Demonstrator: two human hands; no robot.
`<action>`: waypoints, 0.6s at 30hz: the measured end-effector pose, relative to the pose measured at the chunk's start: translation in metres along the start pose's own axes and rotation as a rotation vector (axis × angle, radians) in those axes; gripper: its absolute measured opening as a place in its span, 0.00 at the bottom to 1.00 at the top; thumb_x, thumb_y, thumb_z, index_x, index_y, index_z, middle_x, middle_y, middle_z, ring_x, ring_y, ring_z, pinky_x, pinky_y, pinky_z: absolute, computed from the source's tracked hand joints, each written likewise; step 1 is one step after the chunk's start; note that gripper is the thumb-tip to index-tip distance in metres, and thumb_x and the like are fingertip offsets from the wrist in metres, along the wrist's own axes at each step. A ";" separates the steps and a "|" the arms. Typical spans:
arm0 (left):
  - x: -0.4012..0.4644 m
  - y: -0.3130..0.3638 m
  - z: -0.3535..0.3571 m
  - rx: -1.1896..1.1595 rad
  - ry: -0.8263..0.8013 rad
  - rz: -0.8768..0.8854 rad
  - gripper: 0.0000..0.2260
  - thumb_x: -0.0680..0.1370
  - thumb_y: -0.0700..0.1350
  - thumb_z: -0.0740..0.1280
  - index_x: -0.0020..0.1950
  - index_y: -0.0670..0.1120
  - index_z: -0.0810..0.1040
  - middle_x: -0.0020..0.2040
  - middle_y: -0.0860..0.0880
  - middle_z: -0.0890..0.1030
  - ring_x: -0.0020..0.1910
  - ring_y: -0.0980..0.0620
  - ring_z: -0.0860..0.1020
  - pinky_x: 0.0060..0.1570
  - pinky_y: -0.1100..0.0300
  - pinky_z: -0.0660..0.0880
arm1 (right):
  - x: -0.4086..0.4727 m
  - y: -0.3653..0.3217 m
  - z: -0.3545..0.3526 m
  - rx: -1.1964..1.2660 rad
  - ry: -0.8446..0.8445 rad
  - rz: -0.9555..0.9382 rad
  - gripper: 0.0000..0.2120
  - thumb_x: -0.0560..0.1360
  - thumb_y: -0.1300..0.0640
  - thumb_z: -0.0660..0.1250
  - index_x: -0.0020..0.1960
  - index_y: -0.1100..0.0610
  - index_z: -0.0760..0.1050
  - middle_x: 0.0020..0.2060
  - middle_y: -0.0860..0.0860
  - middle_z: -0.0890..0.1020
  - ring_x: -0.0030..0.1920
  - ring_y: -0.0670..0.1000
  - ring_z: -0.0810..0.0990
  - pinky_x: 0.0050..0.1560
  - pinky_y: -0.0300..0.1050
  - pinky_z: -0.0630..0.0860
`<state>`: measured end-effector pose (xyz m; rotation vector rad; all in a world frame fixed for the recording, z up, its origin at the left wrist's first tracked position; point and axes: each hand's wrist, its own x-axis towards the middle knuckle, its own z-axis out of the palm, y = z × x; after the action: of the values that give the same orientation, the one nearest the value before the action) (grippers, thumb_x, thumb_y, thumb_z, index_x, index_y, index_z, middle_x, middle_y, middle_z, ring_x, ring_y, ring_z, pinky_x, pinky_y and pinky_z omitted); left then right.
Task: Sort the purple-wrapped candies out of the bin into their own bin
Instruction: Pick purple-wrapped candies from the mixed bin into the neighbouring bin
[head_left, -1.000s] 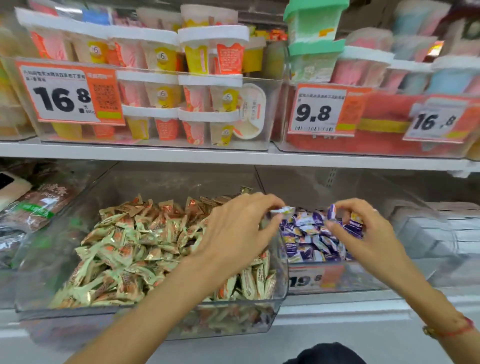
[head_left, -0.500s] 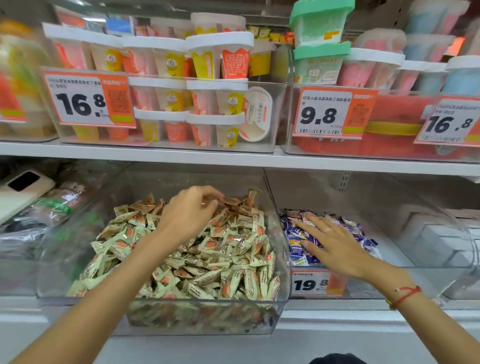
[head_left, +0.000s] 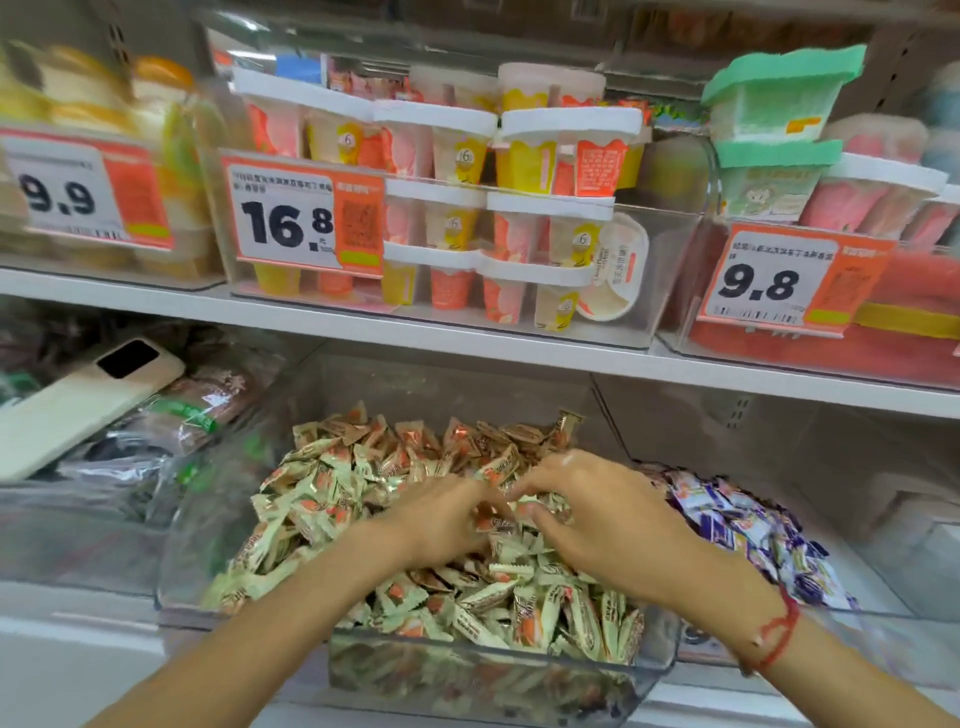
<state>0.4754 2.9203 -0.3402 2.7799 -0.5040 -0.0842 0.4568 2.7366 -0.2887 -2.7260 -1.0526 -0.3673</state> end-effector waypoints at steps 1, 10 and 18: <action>-0.001 -0.004 -0.005 0.019 0.043 -0.022 0.15 0.76 0.51 0.68 0.62 0.59 0.74 0.52 0.55 0.80 0.49 0.55 0.78 0.45 0.62 0.72 | 0.007 0.000 0.001 -0.013 -0.033 0.017 0.12 0.79 0.49 0.60 0.61 0.43 0.74 0.57 0.41 0.78 0.61 0.45 0.73 0.55 0.46 0.73; -0.035 -0.079 -0.037 0.572 0.429 -0.429 0.13 0.78 0.47 0.65 0.62 0.54 0.76 0.56 0.52 0.79 0.58 0.49 0.73 0.54 0.56 0.68 | 0.088 0.007 0.050 -0.264 -0.309 0.023 0.24 0.78 0.56 0.61 0.73 0.46 0.63 0.65 0.54 0.73 0.63 0.58 0.73 0.55 0.53 0.74; -0.007 -0.059 -0.028 0.244 0.168 -0.021 0.18 0.83 0.53 0.52 0.73 0.57 0.65 0.72 0.53 0.67 0.72 0.50 0.62 0.69 0.51 0.59 | 0.079 -0.001 0.068 -0.120 -0.825 0.000 0.27 0.82 0.55 0.52 0.78 0.44 0.48 0.78 0.48 0.49 0.77 0.54 0.44 0.74 0.57 0.41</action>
<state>0.4917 2.9835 -0.3323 2.9940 -0.4695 0.2192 0.5235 2.8051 -0.3300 -3.0294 -1.2057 0.7928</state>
